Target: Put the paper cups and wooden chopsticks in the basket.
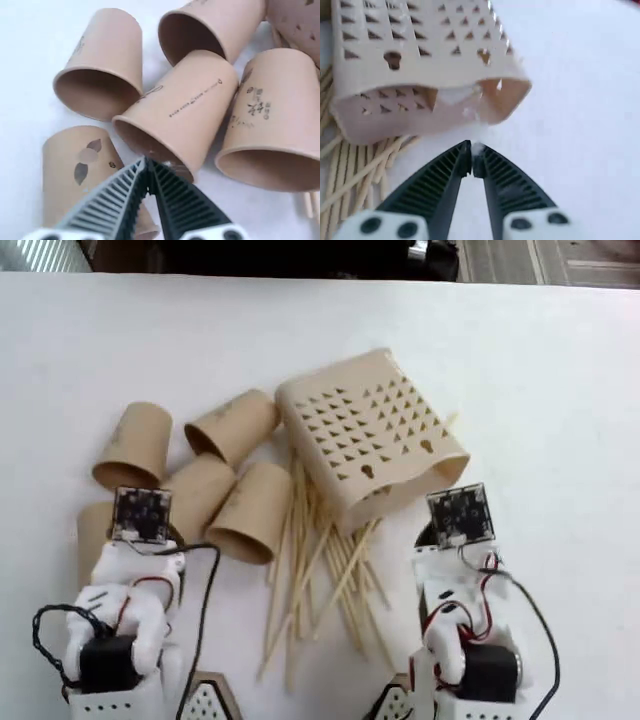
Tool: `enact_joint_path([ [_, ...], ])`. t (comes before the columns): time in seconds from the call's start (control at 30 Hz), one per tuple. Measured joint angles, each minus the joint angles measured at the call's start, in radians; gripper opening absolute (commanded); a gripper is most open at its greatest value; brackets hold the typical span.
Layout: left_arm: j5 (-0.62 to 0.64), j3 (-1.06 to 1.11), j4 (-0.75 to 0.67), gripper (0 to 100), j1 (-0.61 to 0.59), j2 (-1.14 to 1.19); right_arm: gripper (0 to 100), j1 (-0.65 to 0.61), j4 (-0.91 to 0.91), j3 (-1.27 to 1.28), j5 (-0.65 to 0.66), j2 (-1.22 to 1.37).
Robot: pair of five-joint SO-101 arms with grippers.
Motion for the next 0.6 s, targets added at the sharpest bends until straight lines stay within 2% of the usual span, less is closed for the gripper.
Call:
enact_joint_path([
  [0.1, 0.0, -0.015, 0.0, 2, -0.048, -0.002, 6.7, -0.069, -0.008, -0.106, 0.091, 0.02],
  [0.27, 0.0, -0.032, 0.0, 2, -0.12, -0.005, 8.1, -0.282, 0.052, -0.311, 0.104, 0.261],
  [0.33, 0.0, -0.032, 0.0, 2, -0.127, -0.005, 10.9, -0.364, 0.092, -0.413, 0.083, 0.411],
  [0.5, 0.0, -0.032, 0.0, 2, -0.133, -0.005, 27.8, -0.563, 0.21, -0.671, -0.005, 0.787],
  [0.6, 0.0, -0.032, 0.0, 2, -0.133, -0.005, 30.6, -0.677, 0.23, -0.724, -0.055, 0.957],
])
